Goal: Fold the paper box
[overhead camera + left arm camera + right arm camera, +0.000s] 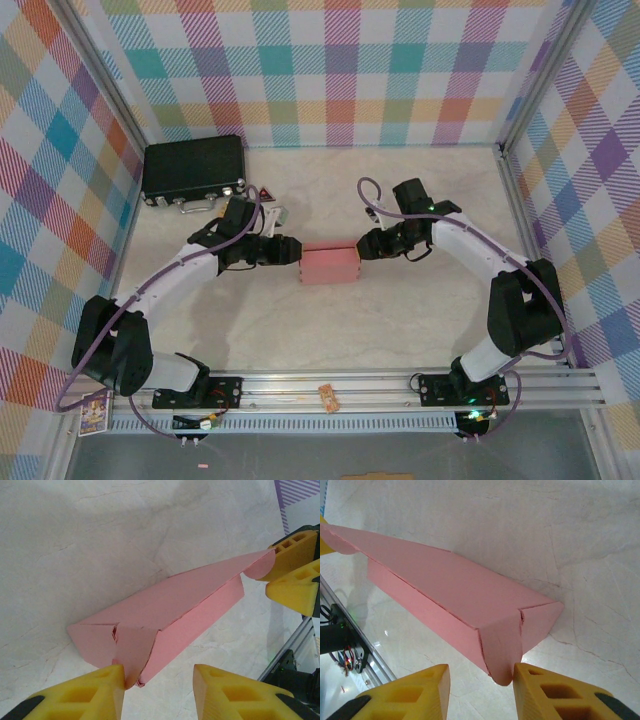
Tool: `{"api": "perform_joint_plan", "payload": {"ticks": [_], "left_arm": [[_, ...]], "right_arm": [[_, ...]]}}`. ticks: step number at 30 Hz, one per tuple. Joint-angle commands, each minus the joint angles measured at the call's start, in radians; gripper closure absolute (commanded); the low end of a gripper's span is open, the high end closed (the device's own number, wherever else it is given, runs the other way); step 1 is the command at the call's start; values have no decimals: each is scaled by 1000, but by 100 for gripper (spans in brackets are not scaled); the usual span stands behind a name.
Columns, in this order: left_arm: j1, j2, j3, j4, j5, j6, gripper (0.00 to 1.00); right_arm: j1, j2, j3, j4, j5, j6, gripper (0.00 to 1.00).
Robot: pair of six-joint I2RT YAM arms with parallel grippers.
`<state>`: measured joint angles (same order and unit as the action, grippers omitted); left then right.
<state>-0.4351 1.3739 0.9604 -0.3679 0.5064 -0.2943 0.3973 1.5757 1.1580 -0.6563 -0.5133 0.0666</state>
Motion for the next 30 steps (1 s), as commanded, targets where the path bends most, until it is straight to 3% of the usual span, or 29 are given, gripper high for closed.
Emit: {"api": "perform_joint_plan", "payload": {"ticks": [1, 30], "left_arm": [[-12, 12, 29, -20, 24, 11, 62], [-34, 54, 14, 7, 27, -22, 74]], "right_arm": [[11, -11, 24, -11, -37, -10, 61], [39, 9, -3, 12, -39, 11, 68]]}}
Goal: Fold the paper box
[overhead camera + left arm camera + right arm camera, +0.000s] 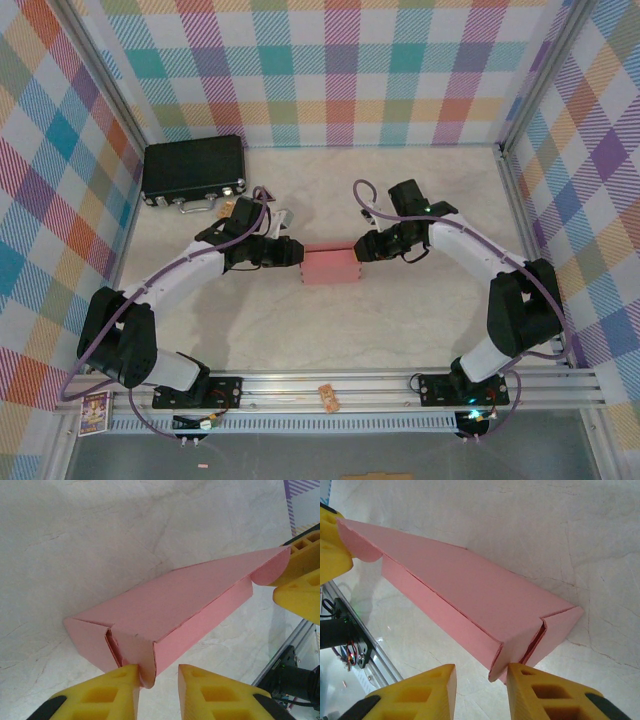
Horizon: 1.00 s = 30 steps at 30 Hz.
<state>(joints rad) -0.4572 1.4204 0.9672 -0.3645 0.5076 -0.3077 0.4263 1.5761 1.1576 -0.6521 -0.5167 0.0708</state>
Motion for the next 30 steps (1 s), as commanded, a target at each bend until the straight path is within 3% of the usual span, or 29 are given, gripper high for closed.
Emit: {"api": "perform_joint_plan", "payload": {"ticks": [1, 16, 30], "left_arm": [[-12, 8, 3, 3, 23, -8, 75], [-21, -16, -1, -62, -76, 38, 78], [-26, -30, -37, -64, -86, 46, 78]], "right_arm": [[10, 9, -5, 8, -34, 8, 68], [11, -4, -38, 8, -1, 10, 71], [12, -1, -74, 24, -3, 16, 76]]}}
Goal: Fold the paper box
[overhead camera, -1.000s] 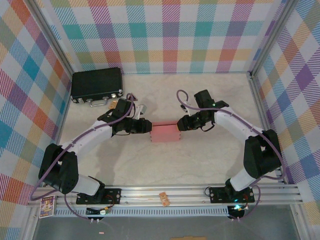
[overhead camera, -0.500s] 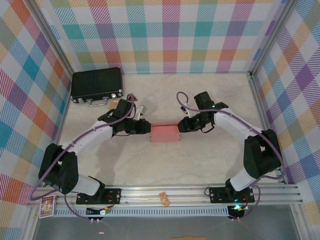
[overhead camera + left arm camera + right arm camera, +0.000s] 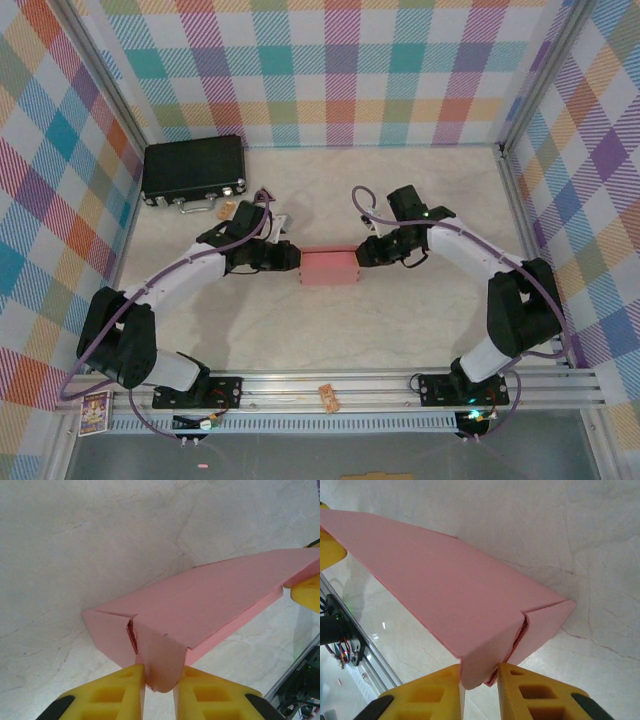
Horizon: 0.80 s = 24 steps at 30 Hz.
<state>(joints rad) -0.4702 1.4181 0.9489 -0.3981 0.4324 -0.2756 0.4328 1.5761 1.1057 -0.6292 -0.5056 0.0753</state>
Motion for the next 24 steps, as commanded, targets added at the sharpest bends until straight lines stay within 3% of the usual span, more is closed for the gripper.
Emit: {"api": "perform_joint_plan", "payload": {"ticks": [1, 17, 24], "left_arm": [[-13, -27, -21, -34, -14, 16, 78], [-24, -28, -25, -42, -13, 21, 79], [-25, -33, -36, -68, -34, 37, 84]], "right_arm": [[7, -1, -25, 0, -11, 13, 77], [11, 2, -35, -18, 24, 12, 78], [17, 1, -43, -37, 50, -1, 77]]}}
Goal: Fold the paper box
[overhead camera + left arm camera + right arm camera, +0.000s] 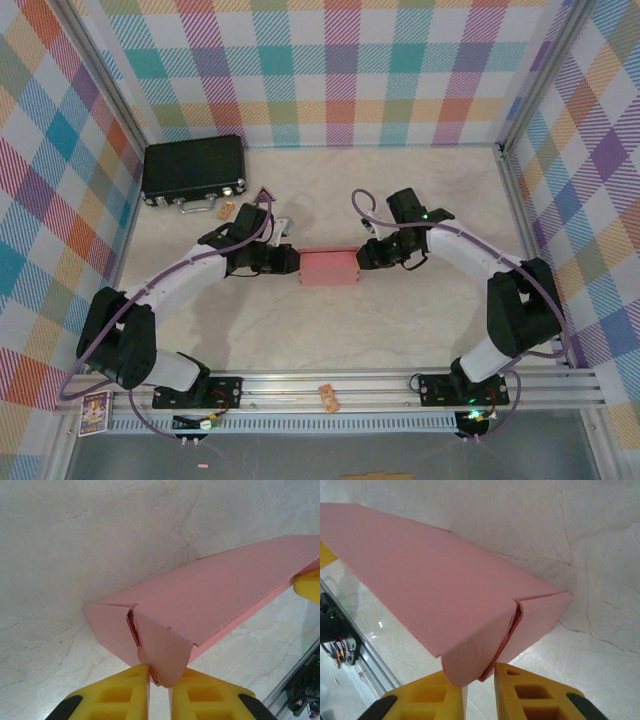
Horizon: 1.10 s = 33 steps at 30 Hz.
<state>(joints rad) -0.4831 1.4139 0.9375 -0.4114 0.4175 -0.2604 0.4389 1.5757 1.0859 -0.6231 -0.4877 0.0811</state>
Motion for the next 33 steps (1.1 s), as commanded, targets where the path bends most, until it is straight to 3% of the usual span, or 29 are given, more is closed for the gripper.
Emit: {"api": "perform_joint_plan", "payload": {"ticks": [1, 33], "left_arm": [[-12, -30, -24, -57, -23, 23, 83], [-34, -10, -37, -81, -27, 44, 88]], "right_arm": [[11, -1, -27, -45, 35, -8, 77], [32, -8, -61, -62, 55, -12, 76]]}}
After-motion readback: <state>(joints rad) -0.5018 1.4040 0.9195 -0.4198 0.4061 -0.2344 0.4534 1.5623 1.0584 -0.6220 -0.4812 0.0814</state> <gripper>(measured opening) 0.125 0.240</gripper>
